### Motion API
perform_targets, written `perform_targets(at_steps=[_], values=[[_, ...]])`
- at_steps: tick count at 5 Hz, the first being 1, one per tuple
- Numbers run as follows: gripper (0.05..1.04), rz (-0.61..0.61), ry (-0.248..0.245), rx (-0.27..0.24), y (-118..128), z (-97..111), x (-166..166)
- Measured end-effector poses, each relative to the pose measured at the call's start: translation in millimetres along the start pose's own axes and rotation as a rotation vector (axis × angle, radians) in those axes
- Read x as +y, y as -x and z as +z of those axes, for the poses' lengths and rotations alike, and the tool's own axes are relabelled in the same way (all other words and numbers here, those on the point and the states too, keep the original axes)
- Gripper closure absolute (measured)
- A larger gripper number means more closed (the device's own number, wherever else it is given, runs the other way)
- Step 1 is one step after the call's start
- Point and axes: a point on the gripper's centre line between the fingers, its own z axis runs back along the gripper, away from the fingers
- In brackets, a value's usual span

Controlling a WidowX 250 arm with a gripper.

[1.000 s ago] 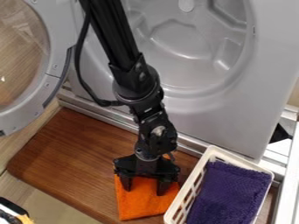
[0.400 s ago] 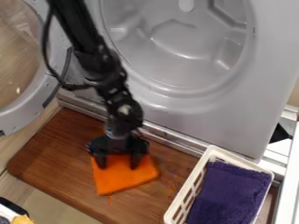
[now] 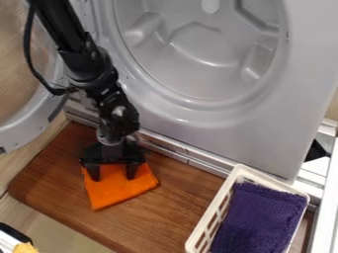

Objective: Move the orange cloth to the left side of the table

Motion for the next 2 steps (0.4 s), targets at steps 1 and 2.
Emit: perform_targets(at_steps=[1,2], values=[[0.085,-0.003,-0.006,-0.001,-1.5,-0.6,3.8],[0.082,-0.025,-0.021,0.020,5.8,6.6,9.0]])
